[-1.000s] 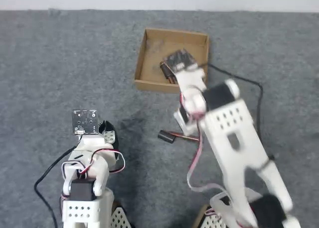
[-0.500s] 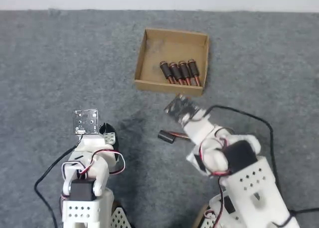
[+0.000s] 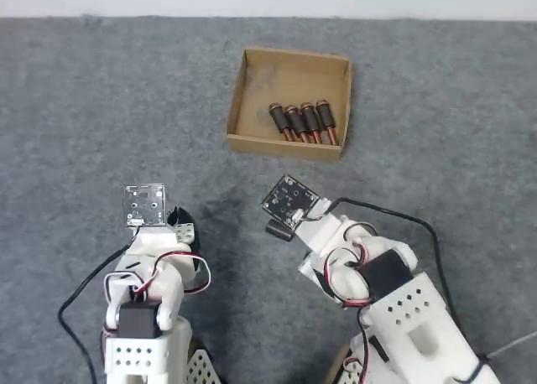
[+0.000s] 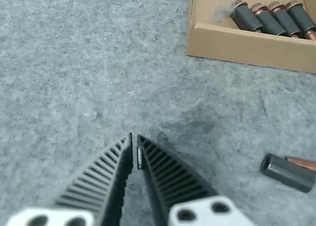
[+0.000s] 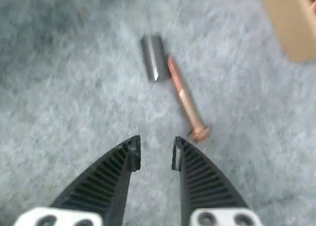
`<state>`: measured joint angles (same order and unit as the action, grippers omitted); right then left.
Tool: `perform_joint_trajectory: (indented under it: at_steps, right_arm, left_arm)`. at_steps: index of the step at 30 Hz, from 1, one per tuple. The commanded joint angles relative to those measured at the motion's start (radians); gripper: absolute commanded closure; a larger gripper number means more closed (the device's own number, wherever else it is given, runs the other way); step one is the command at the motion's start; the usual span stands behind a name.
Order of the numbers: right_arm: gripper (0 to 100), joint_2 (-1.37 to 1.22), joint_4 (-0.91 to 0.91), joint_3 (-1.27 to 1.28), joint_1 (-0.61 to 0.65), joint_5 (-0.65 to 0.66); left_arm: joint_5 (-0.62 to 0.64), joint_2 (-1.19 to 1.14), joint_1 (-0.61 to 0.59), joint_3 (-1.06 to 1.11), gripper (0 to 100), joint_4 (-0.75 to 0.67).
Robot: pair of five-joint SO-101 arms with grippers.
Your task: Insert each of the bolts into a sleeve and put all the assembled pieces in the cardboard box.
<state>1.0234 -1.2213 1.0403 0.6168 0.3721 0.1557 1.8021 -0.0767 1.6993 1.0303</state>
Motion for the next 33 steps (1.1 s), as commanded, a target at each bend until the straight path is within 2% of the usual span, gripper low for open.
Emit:
perform_joint_trajectory:
  at_steps: [1, 6, 9, 12, 18, 22, 33]
  right_arm:
    - [90.0, -0.004, 0.062, -0.006, 0.042, 0.018]
    - [90.0, -0.193, 0.193, -0.017, 0.085, 0.02]
    - [89.9, -0.337, 0.269, -0.064, 0.085, 0.02]
    - [89.9, -0.466, 0.308, -0.132, 0.085, 0.02]
    - [88.3, -0.668, 0.349, -0.238, 0.087, 0.02]
    - [84.2, -0.76, 0.349, -0.293, 0.082, 0.02]
    - [84.2, -0.874, 0.429, -0.325, 0.079, 0.087]
  left_arm:
    - [0.002, 0.014, 0.0, -0.015, 99, 0.005]
    - [0.0, 0.014, 0.002, -0.015, 99, 0.003]
    - [-0.049, 0.014, 0.002, -0.015, 99, 0.005]
    - [-0.095, 0.014, 0.002, -0.015, 99, 0.005]
    - [-0.101, 0.014, 0.002, -0.015, 99, 0.0]
    - [-0.103, 0.014, 0.002, -0.015, 99, 0.0]
    - [-0.103, 0.014, 0.002, -0.015, 99, 0.0]
